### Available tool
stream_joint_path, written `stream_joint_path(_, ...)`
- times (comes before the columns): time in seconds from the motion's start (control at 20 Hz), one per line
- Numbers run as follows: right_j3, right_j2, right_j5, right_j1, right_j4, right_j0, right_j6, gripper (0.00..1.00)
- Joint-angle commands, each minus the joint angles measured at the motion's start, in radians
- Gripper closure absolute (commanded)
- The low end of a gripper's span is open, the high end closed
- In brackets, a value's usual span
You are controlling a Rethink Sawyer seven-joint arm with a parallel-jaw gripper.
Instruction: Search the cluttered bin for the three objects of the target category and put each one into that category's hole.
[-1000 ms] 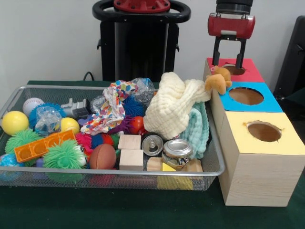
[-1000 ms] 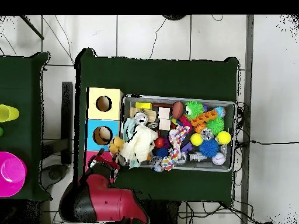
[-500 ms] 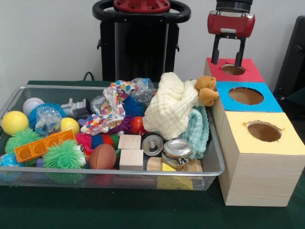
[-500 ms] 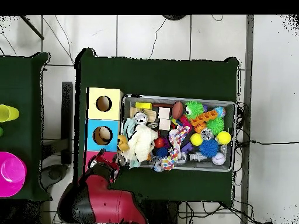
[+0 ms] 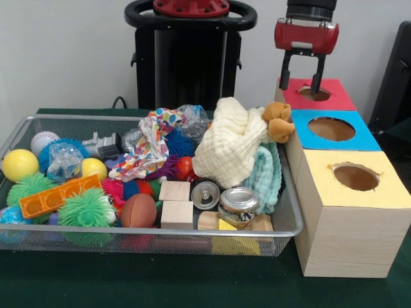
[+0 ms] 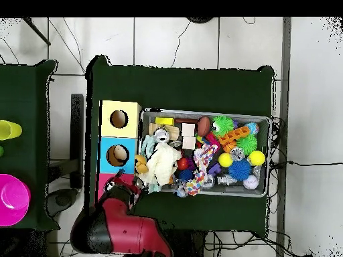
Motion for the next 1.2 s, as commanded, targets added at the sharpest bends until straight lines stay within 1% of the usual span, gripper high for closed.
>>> stream_joint_path(0.05,0.003,0.070,-0.113,0.122,0.004,-0.074,0.198,0.00)
stream_joint_path(0.2,-0.010,0.081,-0.138,0.153,-0.015,-0.098,0.181,0.00)
stream_joint_path(0.4,-0.004,0.085,-0.130,0.143,-0.017,-0.108,0.169,0.00)
stream_joint_path(0.55,-0.002,0.103,-0.121,0.139,-0.024,-0.130,0.164,0.00)
stream_joint_path(0.8,-0.001,0.122,-0.136,0.158,-0.028,-0.142,0.170,0.00)
stream_joint_path(1.05,0.007,0.131,-0.124,0.141,-0.029,-0.152,0.168,0.00)
stream_joint_path(1.2,0.023,0.165,-0.135,0.128,-0.041,-0.182,0.183,0.00)
